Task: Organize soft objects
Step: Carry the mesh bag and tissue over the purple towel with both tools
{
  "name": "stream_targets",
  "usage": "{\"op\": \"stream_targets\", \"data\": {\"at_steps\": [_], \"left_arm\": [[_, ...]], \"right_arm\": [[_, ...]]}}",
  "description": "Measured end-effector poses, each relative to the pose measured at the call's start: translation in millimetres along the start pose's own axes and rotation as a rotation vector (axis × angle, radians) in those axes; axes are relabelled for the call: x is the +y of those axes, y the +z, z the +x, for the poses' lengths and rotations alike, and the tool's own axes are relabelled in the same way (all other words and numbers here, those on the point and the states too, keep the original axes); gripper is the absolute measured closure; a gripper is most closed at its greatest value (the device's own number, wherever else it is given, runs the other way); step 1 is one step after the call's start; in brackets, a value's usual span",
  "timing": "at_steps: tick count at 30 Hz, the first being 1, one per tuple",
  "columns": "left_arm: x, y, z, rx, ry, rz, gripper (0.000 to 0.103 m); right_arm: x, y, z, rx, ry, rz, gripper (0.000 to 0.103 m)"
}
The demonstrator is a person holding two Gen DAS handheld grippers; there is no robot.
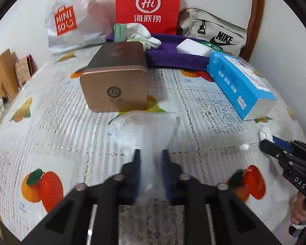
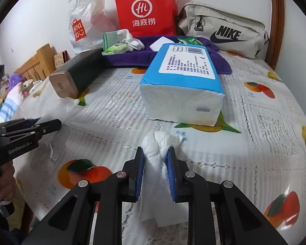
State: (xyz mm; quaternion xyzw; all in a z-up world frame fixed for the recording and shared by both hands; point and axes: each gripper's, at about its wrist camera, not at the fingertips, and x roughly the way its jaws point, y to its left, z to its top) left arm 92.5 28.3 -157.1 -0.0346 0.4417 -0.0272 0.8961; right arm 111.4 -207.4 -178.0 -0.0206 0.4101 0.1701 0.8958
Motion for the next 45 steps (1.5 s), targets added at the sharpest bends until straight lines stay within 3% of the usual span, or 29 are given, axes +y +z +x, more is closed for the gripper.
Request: {"op": "stream_targets", "data": {"at_steps": [12, 20, 31, 45], "left_arm": [[11.2, 23.5, -41.1, -0.035, -0.028, -0.064, 0.091], [5.3, 56.0, -60.7, -0.078, -0.033, -0.052, 0.092], [-3.1, 102.9, -46.8, -0.078, -0.065, -0.059, 0.092], [1.3, 170.4, -16.0, -0.082, -0.036, -0.061, 0.091]], "right_arm": [[13.6, 31.4, -38.3, -0.077, -0.010, -0.057, 0.081], [0.9, 66.0, -51.4, -0.117, 0.007, -0.013, 0.081], [-7.1, 120.5, -43.4, -0.144, 0.023, -0.024, 0.081], [-24.0, 195.8, -4.2, -0.140, 0.048, -0.026, 0.080]]}}
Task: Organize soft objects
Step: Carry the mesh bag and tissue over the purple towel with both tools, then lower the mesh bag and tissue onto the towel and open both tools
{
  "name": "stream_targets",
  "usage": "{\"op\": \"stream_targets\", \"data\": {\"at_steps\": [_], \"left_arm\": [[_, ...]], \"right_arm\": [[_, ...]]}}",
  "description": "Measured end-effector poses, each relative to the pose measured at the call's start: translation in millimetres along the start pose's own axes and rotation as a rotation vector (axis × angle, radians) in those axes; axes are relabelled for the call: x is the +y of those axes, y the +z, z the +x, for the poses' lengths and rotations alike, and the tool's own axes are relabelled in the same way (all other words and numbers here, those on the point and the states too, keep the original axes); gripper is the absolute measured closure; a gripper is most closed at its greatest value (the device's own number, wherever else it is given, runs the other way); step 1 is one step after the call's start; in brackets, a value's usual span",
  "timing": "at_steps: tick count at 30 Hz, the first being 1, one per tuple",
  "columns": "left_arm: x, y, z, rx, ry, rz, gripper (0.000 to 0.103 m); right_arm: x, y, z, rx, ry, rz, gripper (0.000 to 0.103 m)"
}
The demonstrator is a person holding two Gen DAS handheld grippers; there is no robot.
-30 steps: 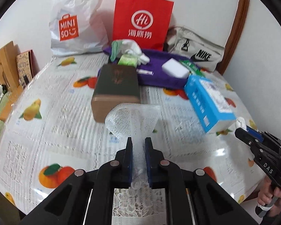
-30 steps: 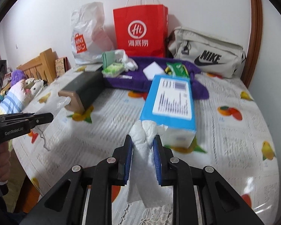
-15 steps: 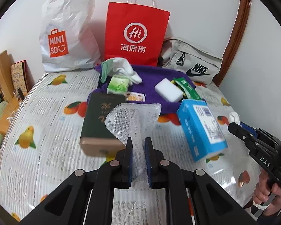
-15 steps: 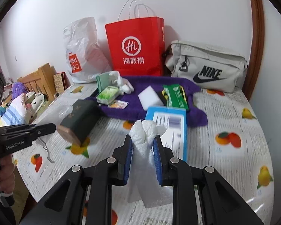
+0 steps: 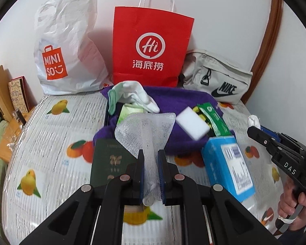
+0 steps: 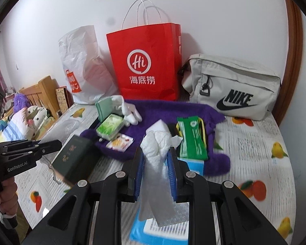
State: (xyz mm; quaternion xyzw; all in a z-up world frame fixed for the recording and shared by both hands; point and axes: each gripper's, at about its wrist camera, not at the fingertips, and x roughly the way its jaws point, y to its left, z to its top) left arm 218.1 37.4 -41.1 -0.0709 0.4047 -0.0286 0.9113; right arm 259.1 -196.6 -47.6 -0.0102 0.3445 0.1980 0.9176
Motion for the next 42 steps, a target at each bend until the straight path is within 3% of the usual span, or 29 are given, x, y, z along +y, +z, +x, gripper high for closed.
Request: {"op": "stream_targets", "data": {"at_steps": [24, 42], "left_arm": [[6.5, 60.3, 92.4, 0.076, -0.034, -0.024, 0.091], [7.0, 84.9, 171.7, 0.184, -0.041, -0.071, 0.088]], "right_arm": [[-38.0, 57.3, 99.7, 0.063, 0.000, -0.012, 0.080], [-50.3, 50.9, 169.2, 0.171, 0.017, -0.016, 0.079]]}}
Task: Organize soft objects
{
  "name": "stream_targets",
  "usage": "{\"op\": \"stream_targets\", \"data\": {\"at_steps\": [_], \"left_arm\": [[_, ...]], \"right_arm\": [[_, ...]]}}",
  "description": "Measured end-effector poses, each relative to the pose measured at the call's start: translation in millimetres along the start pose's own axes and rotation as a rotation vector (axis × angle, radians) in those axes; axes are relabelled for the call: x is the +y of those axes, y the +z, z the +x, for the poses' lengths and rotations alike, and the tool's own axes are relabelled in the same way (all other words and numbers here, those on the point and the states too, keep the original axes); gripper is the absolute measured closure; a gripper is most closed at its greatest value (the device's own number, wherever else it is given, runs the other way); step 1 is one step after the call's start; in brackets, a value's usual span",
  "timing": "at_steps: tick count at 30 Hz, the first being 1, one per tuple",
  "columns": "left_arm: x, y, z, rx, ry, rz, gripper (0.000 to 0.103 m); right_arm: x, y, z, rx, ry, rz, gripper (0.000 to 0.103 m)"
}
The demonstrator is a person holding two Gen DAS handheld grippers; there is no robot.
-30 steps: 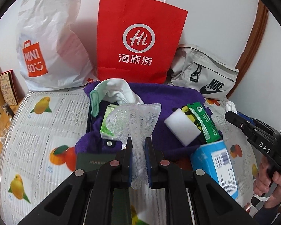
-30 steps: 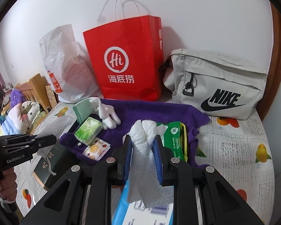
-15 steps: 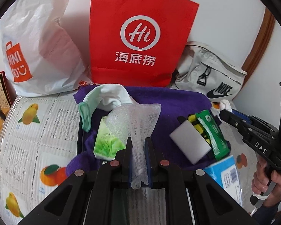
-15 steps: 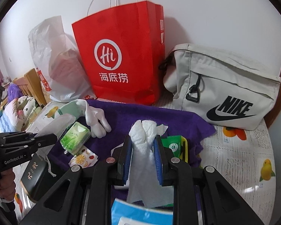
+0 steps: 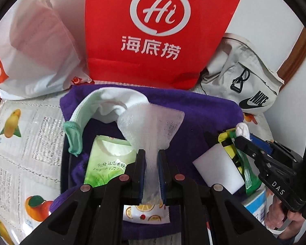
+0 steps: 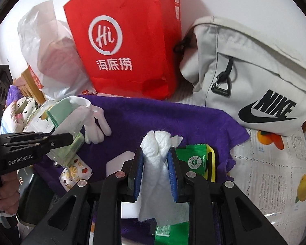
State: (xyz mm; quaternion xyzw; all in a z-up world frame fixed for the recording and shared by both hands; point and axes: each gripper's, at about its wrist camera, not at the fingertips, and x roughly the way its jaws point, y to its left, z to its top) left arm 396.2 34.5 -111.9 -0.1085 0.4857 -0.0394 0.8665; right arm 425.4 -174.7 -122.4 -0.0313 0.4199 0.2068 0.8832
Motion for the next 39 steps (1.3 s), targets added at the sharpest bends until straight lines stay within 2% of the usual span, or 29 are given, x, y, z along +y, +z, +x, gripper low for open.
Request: {"op": "stream_targets", "data": {"at_steps": [2, 4, 6, 7, 8, 10, 15, 19, 21, 29, 35, 39], "left_arm": [[-0.4, -0.6, 5.1, 0.013, 0.007, 0.001, 0.081], [-1.3, -0.7, 8.0, 0.016, 0.004, 0.002, 0.078], [-1.3, -0.9, 8.4, 0.016, 0.000, 0.003, 0.064], [-0.9, -0.6, 8.0, 0.013, 0.001, 0.003, 0.059], [-1.2, -0.1, 7.5, 0.011, 0.003, 0.005, 0.050], [-2.1, 0.2, 5.1, 0.008, 0.006, 0.018, 0.044], [-9.0, -4.1, -6.9, -0.009, 0.027, 0.060, 0.031], [-11.4, -8.0, -14.1, -0.009, 0.035, 0.054, 0.026], [-11.1, -10.2, -18.2, -0.009, 0.029, 0.056, 0.018], [-13.6, -17.8, -43.6, -0.042, 0.019, 0.061, 0.017], [-17.7, -31.8, -69.6, -0.072, 0.075, 0.085, 0.017], [-20.3, -44.9, -91.3, -0.088, 0.075, 0.090, 0.017]], "right_arm": [[-2.3, 0.8, 5.6, 0.018, 0.012, 0.007, 0.076], [-3.9, 1.5, 8.6, 0.029, 0.029, 0.017, 0.069], [-4.5, 1.6, 9.4, 0.030, 0.039, 0.022, 0.052], [-4.3, 2.0, 8.4, 0.024, 0.039, 0.022, 0.049], [-3.9, 2.2, 6.9, 0.015, 0.040, 0.021, 0.042], [-3.5, 2.8, 3.5, -0.001, 0.040, 0.019, 0.033], [-2.3, 3.6, -6.5, -0.018, 0.014, 0.020, 0.032], [-0.3, 0.6, -15.8, -0.021, 0.007, 0.034, 0.031], [1.6, -2.3, -22.3, -0.024, -0.002, 0.033, 0.031], [5.2, -15.6, -53.3, -0.045, -0.013, 0.057, 0.029], [14.2, -28.2, -80.1, -0.067, -0.028, 0.066, 0.029], [19.4, -39.9, -104.8, -0.078, -0.032, 0.093, 0.029]]}}
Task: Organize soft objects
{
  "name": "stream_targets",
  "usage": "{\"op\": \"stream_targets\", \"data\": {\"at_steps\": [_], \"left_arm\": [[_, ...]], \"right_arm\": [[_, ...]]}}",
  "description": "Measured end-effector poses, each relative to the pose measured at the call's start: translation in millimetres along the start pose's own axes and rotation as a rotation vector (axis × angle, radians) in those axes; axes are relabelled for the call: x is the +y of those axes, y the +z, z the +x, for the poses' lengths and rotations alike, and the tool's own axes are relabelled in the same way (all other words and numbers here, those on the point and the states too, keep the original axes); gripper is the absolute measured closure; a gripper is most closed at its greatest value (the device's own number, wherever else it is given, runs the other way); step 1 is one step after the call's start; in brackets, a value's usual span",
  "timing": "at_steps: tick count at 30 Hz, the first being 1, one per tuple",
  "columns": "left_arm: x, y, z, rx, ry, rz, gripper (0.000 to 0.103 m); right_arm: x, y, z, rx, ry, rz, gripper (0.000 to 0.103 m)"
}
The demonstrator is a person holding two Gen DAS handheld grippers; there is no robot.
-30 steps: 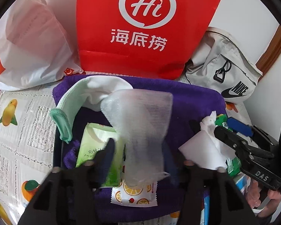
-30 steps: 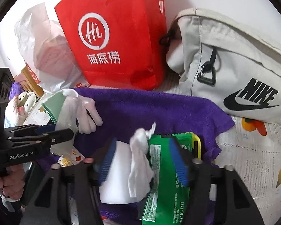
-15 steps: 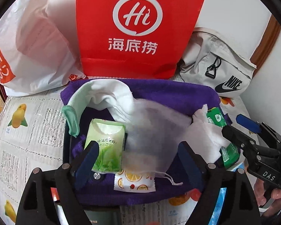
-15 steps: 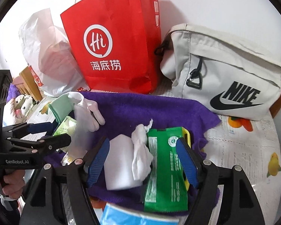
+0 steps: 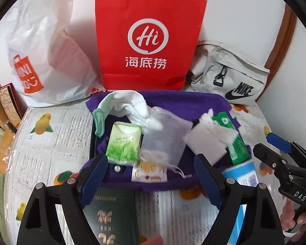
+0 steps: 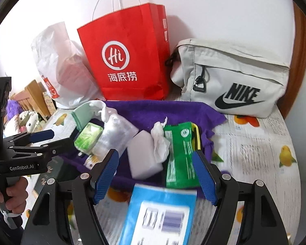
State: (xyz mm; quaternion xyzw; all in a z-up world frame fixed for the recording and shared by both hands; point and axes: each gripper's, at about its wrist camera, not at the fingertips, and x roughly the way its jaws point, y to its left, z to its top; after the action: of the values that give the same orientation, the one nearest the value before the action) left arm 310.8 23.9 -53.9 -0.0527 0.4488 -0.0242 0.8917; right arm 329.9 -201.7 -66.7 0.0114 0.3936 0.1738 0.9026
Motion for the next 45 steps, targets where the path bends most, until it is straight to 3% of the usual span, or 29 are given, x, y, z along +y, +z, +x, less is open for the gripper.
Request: {"op": "stream_targets", "data": {"at_steps": [12, 28, 39, 45], "left_arm": [[-7.4, -58.4, -93.0, -0.078, 0.026, 0.029, 0.010], [-24.8, -142.3, -180.3, -0.181, 0.054, 0.030, 0.006], [-34.2, -175.2, -195.4, -0.194, 0.064, 0.053, 0.006], [-33.0, -181.5, -198.4, -0.198, 0.070, 0.039, 0.006]], "right_arm": [[25.8, -47.0, -95.7, -0.101, -0.015, 0.038, 0.003], [49.0, -119.8, -180.0, -0.135, -0.068, 0.072, 0.001], [55.5, -155.6, -202.1, -0.139, -0.127, 0.060, 0.001], [59.9, -162.4, -206.8, -0.141, -0.119, 0.050, 0.001]]}}
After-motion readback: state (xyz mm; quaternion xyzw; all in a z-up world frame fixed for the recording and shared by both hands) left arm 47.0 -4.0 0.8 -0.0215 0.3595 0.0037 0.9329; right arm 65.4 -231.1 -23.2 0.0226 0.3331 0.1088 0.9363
